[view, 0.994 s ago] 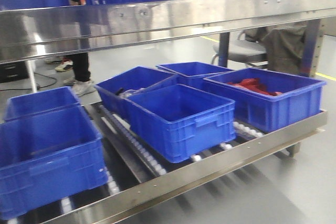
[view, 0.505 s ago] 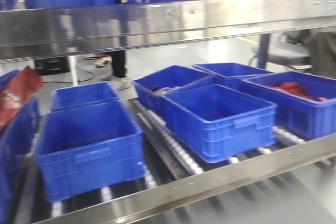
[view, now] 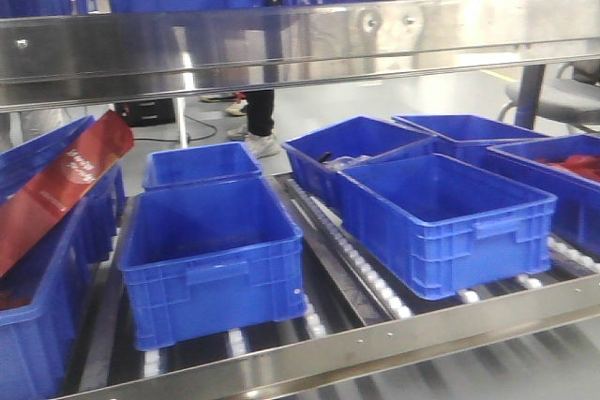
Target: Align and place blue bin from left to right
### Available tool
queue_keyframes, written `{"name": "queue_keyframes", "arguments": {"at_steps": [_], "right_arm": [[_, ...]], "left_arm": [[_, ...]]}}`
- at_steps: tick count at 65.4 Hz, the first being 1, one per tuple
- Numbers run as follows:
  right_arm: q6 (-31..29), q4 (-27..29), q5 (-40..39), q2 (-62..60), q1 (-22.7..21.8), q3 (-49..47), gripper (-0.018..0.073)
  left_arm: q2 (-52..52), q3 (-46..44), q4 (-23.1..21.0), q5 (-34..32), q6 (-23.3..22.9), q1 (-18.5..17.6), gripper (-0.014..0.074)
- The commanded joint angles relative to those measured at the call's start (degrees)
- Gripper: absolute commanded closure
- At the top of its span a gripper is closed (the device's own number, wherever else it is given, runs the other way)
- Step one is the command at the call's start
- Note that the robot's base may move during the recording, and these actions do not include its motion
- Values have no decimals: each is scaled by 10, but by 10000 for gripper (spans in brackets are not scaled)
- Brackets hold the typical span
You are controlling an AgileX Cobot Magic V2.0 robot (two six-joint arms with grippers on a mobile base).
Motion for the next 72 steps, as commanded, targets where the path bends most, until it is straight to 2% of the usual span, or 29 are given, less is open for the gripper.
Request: {"name": "queue_keyframes", "arguments": {"at_steps": [1,72], "right_arm": [[-12,-24,-93,-11,-4,-8,629],[-12,-24,-93,-11,-4,-8,629]], "left_arm": [[-12,-9,5,-31,14,-1,606],[-12,-9,5,-31,14,-1,606]]}}
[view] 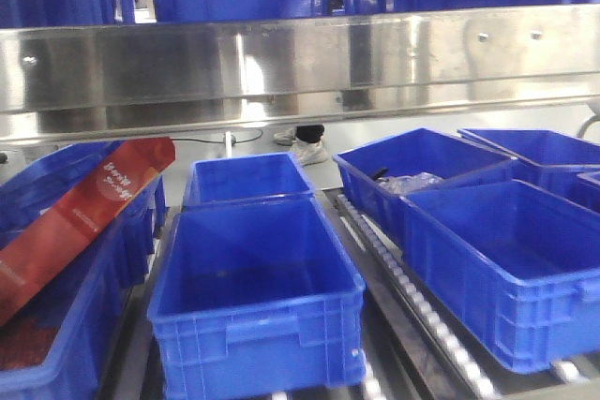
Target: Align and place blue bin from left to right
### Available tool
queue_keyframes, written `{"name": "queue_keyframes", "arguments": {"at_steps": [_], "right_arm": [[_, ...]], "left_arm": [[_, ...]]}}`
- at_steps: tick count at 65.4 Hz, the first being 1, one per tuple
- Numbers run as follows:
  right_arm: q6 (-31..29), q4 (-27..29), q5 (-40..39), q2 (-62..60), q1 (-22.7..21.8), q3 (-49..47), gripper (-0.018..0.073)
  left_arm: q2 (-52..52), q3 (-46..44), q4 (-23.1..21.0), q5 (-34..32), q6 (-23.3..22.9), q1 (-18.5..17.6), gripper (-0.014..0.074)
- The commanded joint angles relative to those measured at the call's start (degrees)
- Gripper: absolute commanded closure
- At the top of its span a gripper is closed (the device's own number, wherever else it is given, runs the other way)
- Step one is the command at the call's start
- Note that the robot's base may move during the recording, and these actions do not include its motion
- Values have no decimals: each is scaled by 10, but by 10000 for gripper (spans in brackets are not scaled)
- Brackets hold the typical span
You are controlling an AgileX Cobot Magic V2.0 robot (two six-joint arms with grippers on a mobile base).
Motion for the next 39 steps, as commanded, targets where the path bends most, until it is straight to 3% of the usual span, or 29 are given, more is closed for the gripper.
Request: {"name": "queue_keyframes", "arguments": {"at_steps": [1,39], "right_arm": [[-12,-24,-91,-11,-4,-8,629],[-12,-24,-91,-11,-4,-8,629]], "left_arm": [[-12,-9,4,-31,14,-1,606],[-12,-9,4,-31,14,-1,606]]}}
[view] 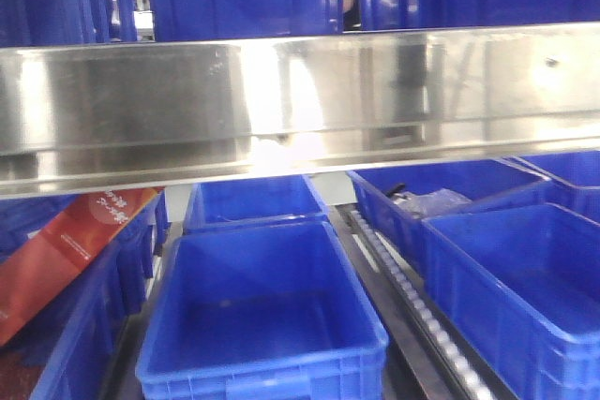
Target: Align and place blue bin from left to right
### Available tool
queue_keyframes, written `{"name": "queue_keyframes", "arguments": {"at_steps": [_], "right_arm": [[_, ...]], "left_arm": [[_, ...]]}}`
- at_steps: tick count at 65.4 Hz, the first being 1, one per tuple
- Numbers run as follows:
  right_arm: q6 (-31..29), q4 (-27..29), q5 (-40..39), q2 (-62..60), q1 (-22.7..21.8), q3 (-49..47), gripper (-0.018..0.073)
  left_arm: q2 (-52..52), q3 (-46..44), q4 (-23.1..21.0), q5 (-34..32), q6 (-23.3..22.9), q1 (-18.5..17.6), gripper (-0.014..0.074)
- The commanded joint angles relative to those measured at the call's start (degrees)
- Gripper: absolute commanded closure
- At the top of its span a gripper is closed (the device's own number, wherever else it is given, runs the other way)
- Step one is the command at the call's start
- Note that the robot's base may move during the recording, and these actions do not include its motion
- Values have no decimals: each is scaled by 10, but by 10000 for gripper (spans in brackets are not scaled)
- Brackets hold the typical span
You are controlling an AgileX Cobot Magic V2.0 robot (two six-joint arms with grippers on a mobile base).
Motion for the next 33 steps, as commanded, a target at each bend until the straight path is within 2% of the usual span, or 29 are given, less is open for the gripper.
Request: {"name": "queue_keyframes", "arguments": {"at_steps": [1,33], "right_arm": [[-12,-23,-87,-11,-4,-8,629],[-12,-23,-87,-11,-4,-8,629]], "left_arm": [[-12,-9,4,-31,14,-1,606],[-12,-9,4,-31,14,-1,606]]}}
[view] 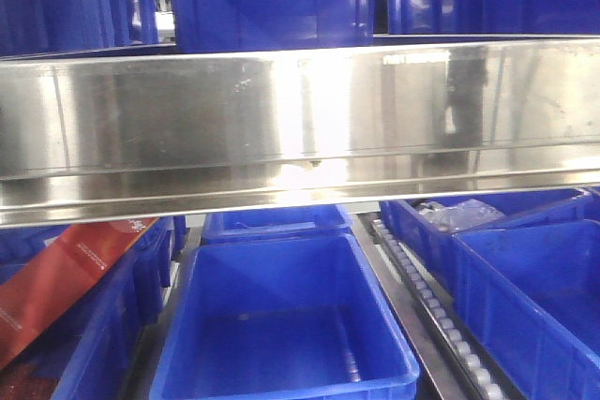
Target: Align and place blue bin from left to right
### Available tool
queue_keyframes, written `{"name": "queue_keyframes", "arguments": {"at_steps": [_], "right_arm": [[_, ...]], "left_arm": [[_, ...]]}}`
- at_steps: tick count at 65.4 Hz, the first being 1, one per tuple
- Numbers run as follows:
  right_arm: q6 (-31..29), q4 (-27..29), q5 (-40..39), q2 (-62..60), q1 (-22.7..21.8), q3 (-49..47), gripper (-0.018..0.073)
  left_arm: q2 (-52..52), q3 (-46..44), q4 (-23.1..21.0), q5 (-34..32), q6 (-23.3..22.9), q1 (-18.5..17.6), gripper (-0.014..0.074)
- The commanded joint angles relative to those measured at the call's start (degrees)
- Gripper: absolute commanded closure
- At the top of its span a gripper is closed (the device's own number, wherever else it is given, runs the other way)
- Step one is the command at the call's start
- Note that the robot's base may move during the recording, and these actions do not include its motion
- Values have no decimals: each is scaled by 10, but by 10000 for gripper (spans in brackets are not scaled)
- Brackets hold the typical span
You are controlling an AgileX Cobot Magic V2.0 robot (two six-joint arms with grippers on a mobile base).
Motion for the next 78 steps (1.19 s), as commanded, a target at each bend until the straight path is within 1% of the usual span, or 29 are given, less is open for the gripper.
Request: {"name": "queue_keyframes", "arguments": {"at_steps": [1,78], "right_arm": [[-12,-23,-87,-11,-4,-8,629],[-12,-23,-87,-11,-4,-8,629]], "left_arm": [[-12,-9,4,-31,14,-1,606],[-12,-9,4,-31,14,-1,606]]}}
